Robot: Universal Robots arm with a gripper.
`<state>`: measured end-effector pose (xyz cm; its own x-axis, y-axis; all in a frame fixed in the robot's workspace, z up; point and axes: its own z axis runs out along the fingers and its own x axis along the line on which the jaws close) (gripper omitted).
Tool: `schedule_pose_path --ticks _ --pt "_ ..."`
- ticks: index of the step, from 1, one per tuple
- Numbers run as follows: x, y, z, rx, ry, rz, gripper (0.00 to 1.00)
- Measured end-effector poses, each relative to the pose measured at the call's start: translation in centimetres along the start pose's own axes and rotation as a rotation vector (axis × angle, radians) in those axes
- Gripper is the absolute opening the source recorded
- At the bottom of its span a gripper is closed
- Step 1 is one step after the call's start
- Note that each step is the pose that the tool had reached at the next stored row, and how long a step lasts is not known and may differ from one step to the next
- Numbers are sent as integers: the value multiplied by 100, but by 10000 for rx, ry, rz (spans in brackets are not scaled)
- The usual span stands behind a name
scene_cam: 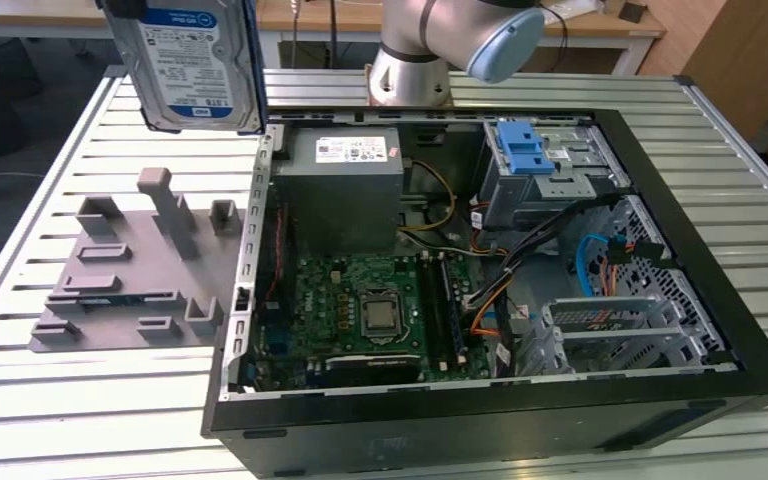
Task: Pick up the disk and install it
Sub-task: 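Pick up the disk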
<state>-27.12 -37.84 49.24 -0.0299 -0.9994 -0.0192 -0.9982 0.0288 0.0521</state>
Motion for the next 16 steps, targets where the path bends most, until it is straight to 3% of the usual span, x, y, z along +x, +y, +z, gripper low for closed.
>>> schedule_pose_path --ticks 10,16 --pt "43 -285 -16 -67 2 1 36" --pt "95 -347 -20 -76 1 1 36"
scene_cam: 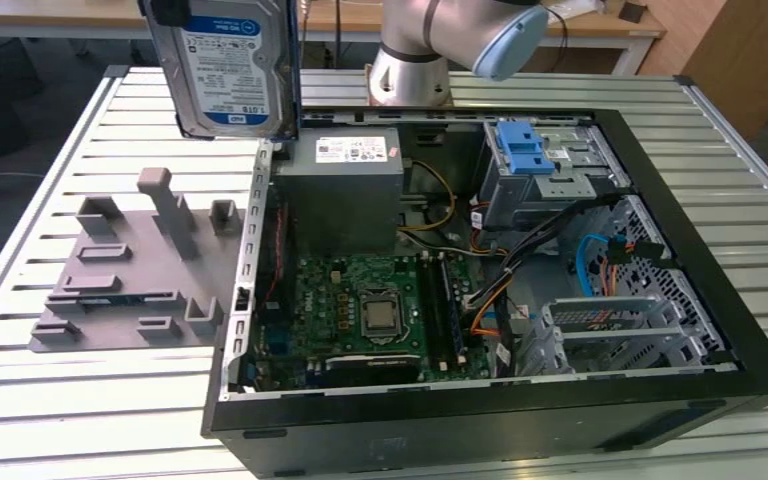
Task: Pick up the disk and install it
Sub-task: 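Pick up the disk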
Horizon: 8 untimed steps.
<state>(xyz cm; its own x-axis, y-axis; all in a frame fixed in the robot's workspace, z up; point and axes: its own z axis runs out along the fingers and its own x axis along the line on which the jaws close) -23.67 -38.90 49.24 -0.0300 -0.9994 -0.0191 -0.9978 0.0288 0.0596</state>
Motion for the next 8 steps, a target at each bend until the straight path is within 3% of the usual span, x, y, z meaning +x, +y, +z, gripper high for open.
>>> schedule_pose_path --ticks 8 --pt "124 -41 -6 -1 1 2 36"
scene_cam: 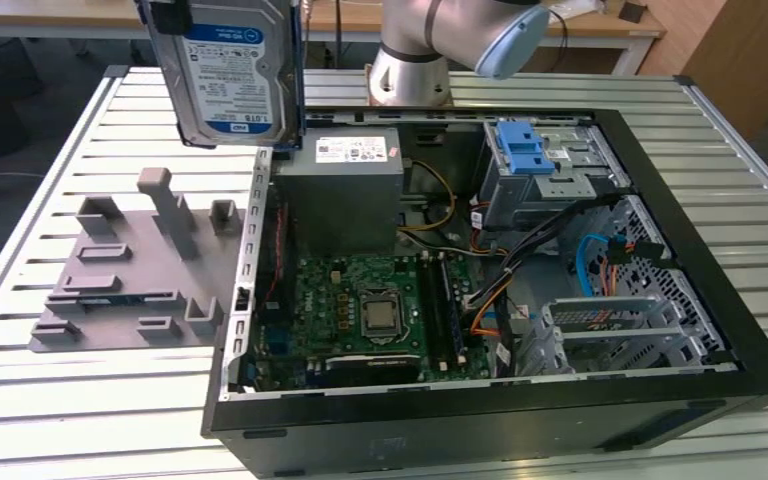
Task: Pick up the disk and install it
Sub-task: 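Pick up the disk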
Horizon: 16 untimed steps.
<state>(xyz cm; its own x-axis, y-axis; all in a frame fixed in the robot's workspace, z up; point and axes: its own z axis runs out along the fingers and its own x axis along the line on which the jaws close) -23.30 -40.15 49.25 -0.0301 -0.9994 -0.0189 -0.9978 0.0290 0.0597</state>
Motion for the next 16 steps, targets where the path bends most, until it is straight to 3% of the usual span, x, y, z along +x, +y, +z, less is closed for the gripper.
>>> schedule_pose_path --ticks 4,12,16 --pt "41 -7 -1 95 -3 -2 36" --pt "95 -26 -3 478 -15 -10 36" --pt "105 -71 -5 552 -17 -11 36"
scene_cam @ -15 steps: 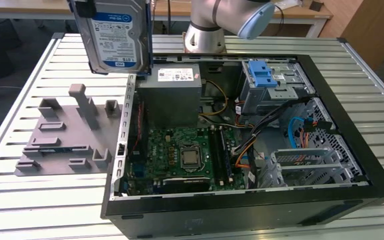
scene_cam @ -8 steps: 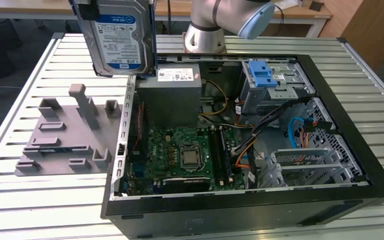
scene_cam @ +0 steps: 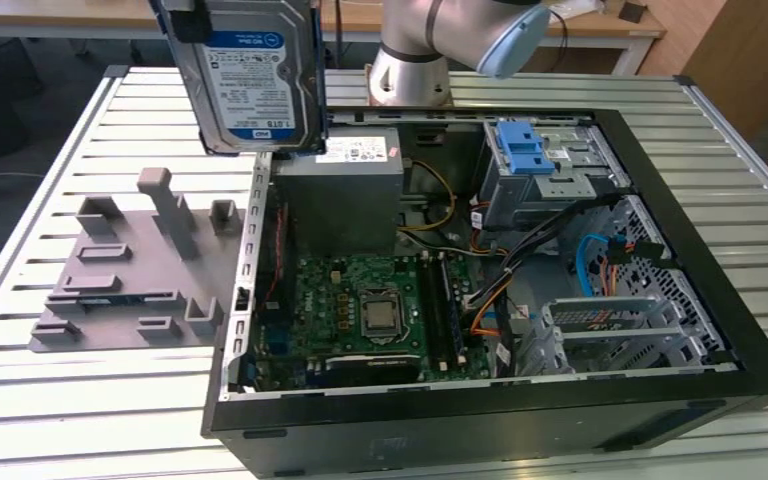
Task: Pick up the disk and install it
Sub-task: 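Pick up the disk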
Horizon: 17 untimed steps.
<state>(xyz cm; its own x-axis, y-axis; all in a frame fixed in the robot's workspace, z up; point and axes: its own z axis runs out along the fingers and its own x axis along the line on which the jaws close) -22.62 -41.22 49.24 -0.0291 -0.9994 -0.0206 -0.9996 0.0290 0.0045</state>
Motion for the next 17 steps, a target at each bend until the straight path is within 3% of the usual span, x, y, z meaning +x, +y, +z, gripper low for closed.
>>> schedule_pose_path --ticks 17 --pt "11 -430 7 16 -1 -1 36"
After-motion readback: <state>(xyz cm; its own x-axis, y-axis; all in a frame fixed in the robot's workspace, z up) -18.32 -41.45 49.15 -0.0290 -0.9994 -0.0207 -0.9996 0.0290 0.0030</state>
